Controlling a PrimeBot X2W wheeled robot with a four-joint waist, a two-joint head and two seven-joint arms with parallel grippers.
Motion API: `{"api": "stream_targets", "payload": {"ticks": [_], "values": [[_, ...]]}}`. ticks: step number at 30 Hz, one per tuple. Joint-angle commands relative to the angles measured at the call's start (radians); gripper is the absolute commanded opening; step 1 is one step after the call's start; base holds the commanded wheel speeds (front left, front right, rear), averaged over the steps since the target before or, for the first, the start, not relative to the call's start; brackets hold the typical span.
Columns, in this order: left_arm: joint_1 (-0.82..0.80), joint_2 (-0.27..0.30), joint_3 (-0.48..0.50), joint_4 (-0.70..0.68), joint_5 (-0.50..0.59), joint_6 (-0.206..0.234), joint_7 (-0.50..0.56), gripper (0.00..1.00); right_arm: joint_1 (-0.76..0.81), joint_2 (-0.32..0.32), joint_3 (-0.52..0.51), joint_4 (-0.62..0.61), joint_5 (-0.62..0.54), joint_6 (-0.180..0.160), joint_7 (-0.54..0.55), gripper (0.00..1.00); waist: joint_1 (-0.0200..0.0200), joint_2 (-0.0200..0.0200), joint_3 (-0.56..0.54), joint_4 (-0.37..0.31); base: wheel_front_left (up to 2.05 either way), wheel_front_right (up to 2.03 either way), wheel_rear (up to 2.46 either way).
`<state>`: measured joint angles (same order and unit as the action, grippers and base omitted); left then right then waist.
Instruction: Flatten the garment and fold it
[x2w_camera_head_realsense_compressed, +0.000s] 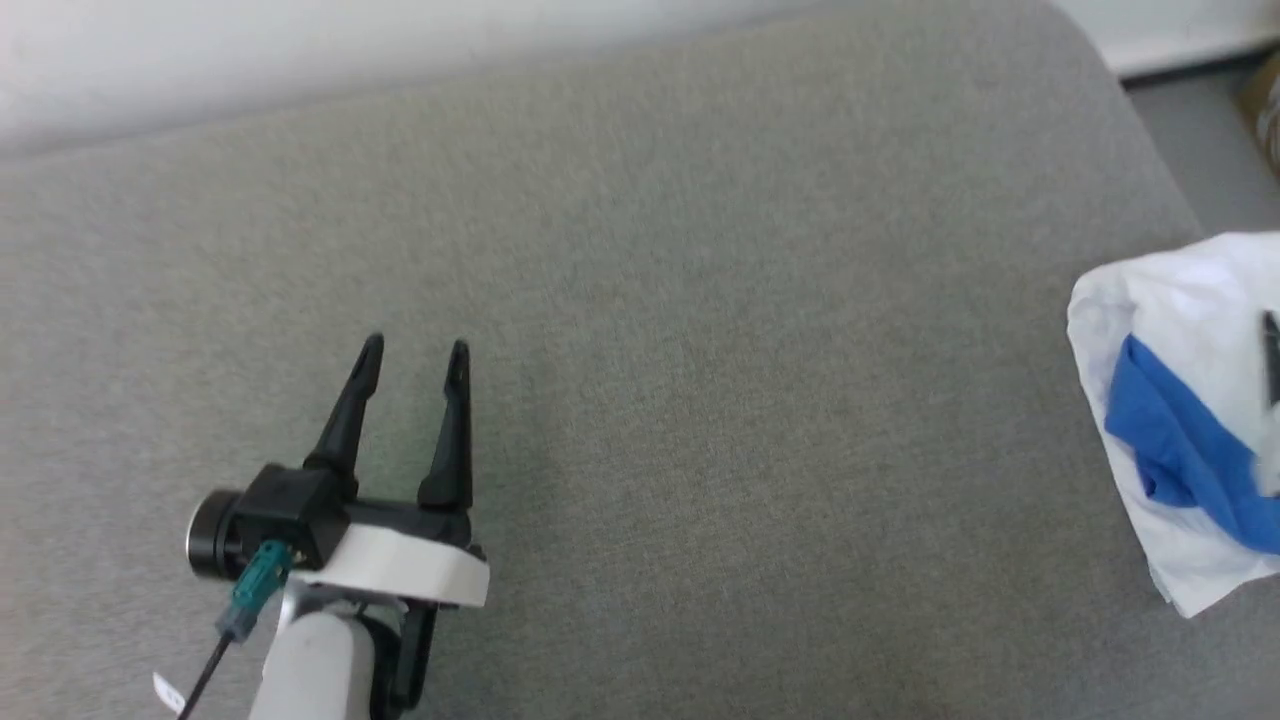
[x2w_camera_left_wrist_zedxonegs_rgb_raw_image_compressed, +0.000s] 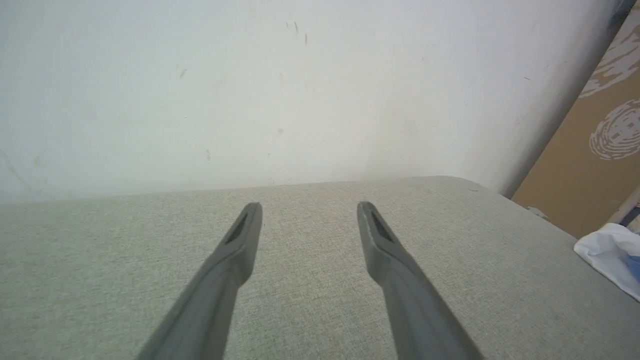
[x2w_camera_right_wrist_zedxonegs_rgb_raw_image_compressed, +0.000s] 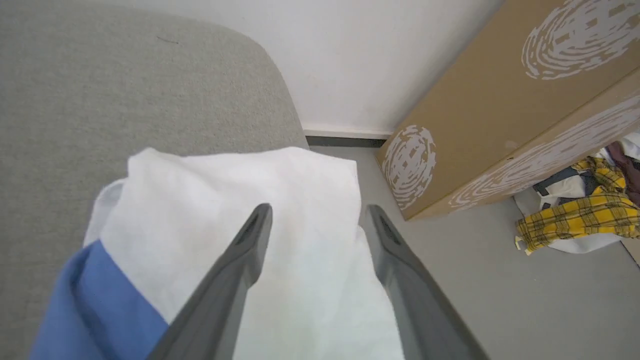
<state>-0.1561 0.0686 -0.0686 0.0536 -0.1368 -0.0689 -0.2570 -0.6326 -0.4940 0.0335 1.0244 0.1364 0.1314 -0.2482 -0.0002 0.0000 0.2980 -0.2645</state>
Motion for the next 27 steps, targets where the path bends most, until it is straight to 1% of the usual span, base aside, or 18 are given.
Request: {"api": "stream_targets", "payload": {"ticks": [1,5,8,12,14,18,24,27], "values": [[0.018,-0.003,0.007,0.004,-0.012,0.007,-0.005,1.00,0.029,0.030,-0.013,-0.039,-0.001,-0.001,-0.008,1.00,0.0002,0.0000,-0.094,0.038,0.00,0.00,0.00],[0.050,-0.008,0.019,0.009,-0.020,0.018,-0.005,1.00,0.122,0.121,-0.032,-0.208,-0.007,-0.001,-0.012,1.00,0.0002,0.0000,-0.139,0.071,0.00,0.00,0.00],[0.067,-0.010,0.031,0.012,-0.020,0.022,-0.005,1.00,0.193,0.196,-0.022,-0.339,0.000,-0.001,-0.013,1.00,0.0002,0.0000,-0.160,0.100,0.00,0.00,0.00],[0.084,-0.002,0.055,0.021,-0.013,0.019,-0.005,1.00,0.282,0.276,-0.003,-0.506,0.022,-0.001,-0.013,1.00,0.0002,0.0000,-0.181,0.142,0.00,0.00,0.00],[0.089,0.006,0.067,0.025,-0.008,0.016,-0.005,1.00,0.325,0.303,0.010,-0.585,0.034,-0.001,-0.007,1.00,0.0002,0.0000,-0.186,0.161,0.00,0.00,0.00],[0.117,0.032,0.101,0.030,0.000,0.015,-0.005,1.00,0.405,0.348,0.028,-0.741,0.040,-0.001,0.016,1.00,0.0002,0.0000,-0.205,0.175,0.00,0.00,0.00],[0.175,0.057,0.112,0.039,0.006,-0.006,-0.005,1.00,0.566,0.395,-0.014,-0.922,0.026,-0.001,0.075,1.00,0.0002,0.0000,-0.243,0.201,0.00,0.00,0.00],[0.211,0.057,0.117,0.045,0.004,-0.010,-0.005,1.00,0.640,0.415,-0.026,-0.991,0.014,-0.001,0.106,1.00,0.0002,0.0000,-0.259,0.205,0.00,0.00,0.00]]}}
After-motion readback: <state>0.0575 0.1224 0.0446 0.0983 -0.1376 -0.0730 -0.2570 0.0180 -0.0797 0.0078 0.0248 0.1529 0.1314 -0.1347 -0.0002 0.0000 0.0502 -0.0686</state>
